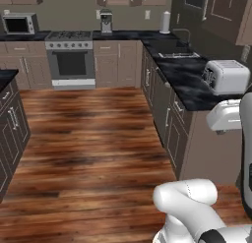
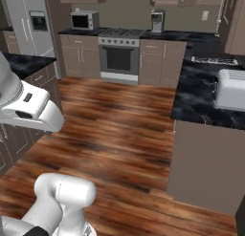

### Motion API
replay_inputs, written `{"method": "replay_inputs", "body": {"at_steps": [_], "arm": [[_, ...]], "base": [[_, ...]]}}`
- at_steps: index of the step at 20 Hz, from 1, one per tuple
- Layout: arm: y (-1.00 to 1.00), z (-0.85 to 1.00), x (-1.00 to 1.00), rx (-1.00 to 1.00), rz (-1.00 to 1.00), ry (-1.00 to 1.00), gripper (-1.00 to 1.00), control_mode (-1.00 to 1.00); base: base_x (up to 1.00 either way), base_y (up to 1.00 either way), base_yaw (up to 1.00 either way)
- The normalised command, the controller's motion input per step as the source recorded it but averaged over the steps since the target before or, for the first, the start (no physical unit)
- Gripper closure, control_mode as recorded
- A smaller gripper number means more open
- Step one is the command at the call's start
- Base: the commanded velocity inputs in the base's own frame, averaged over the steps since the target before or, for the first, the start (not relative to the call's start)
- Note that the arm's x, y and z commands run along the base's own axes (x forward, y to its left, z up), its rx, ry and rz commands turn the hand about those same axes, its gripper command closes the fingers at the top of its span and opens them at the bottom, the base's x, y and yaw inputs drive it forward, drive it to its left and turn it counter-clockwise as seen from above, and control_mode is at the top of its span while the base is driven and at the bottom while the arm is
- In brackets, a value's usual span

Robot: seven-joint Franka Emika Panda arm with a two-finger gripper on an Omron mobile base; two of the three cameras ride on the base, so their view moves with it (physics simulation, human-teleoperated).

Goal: Close all open cabinet doors.

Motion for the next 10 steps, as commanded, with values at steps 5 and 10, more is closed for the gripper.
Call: {"method": "replay_inputs", "body": {"at_steps": [5, 10], "arm": [[0.0, 0.0, 0.0, 0.0, 0.0, 0.0, -1.0, 1.0], [0.0, 0.0, 0.0, 0.0, 0.0, 0.0, -1.0, 1.0]], "base": [[0.6, 0.67, -0.11], [0.65, 0.49, -0.08]]}}
